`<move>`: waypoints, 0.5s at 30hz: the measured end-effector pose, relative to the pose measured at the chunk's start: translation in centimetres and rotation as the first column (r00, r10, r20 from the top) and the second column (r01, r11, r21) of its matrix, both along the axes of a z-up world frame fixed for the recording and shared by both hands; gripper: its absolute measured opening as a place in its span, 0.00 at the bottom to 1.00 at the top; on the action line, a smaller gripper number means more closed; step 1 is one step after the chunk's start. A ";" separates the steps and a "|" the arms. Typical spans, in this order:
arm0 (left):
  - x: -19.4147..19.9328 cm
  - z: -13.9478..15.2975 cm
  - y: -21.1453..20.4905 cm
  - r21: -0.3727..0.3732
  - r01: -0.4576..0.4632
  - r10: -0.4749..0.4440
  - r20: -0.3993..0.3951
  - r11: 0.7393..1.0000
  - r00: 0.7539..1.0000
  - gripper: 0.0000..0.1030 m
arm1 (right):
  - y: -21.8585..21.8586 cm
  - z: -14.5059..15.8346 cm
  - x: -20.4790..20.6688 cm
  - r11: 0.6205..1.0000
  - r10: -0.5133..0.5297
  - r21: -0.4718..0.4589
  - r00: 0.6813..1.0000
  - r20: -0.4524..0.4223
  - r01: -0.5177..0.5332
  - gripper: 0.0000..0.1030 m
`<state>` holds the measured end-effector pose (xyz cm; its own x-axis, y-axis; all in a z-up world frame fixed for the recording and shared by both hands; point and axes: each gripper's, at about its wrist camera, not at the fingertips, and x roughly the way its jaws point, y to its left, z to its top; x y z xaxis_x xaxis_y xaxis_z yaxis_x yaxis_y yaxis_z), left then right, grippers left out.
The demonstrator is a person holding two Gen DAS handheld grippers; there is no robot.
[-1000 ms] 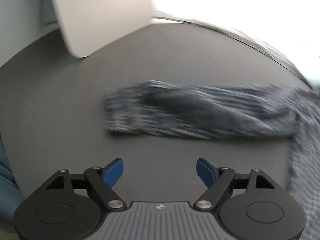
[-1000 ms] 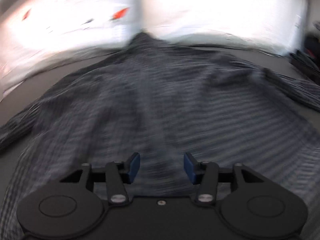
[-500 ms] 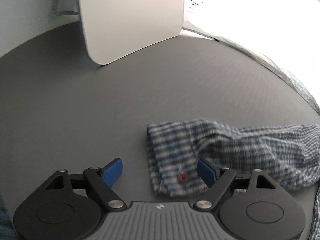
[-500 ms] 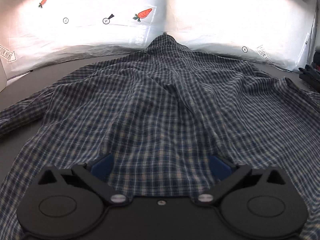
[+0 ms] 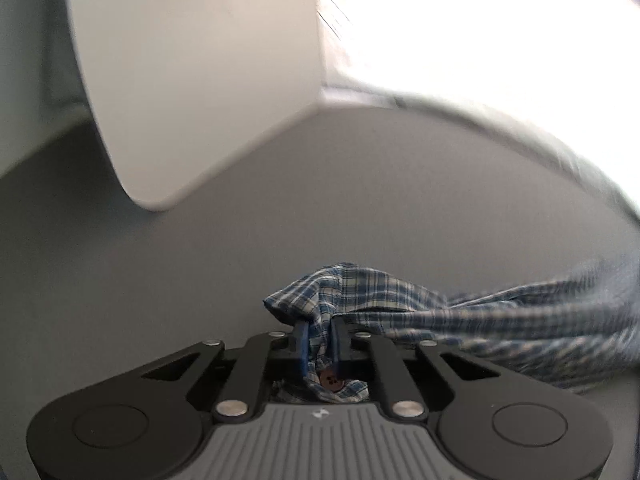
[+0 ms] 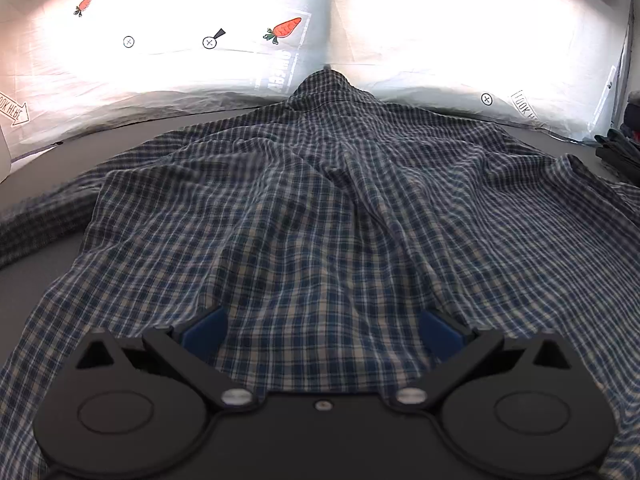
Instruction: Fold clothes
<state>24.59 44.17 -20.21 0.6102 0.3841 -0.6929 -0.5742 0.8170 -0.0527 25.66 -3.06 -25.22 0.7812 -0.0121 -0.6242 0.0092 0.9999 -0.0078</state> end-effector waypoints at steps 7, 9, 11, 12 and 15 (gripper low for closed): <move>1.8 -0.3 1.0 -0.035 -0.015 0.013 -0.062 0.999 0.998 0.14 | -0.3 0.0 0.0 1.000 -0.001 0.002 1.000 0.001 0.001 1.00; 1.3 -1.1 1.3 -0.102 -0.032 0.025 -0.067 0.994 0.997 0.14 | -0.4 0.0 -0.1 1.000 -0.001 0.003 1.000 0.001 0.001 1.00; 0.5 -1.3 0.9 -0.130 -0.030 0.026 -0.036 0.991 0.999 0.14 | -0.4 0.0 -0.1 1.000 -0.001 0.005 1.000 0.001 0.001 1.00; 0.0 -1.2 0.6 -0.133 -0.026 0.023 -0.019 0.991 1.000 0.14 | -0.4 0.0 -0.1 1.000 -0.001 0.005 1.000 0.001 0.001 1.00; -0.3 -0.9 -1.1 -0.152 0.051 -0.050 0.008 0.987 0.999 0.14 | -0.3 0.0 -0.2 1.000 -0.001 0.007 1.000 0.001 0.001 1.00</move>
<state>24.25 43.03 -21.11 0.6292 0.2430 -0.7383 -0.5322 0.8270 -0.1813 25.50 -3.41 -25.21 0.7821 -0.0082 -0.6231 0.0098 1.0000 -0.0009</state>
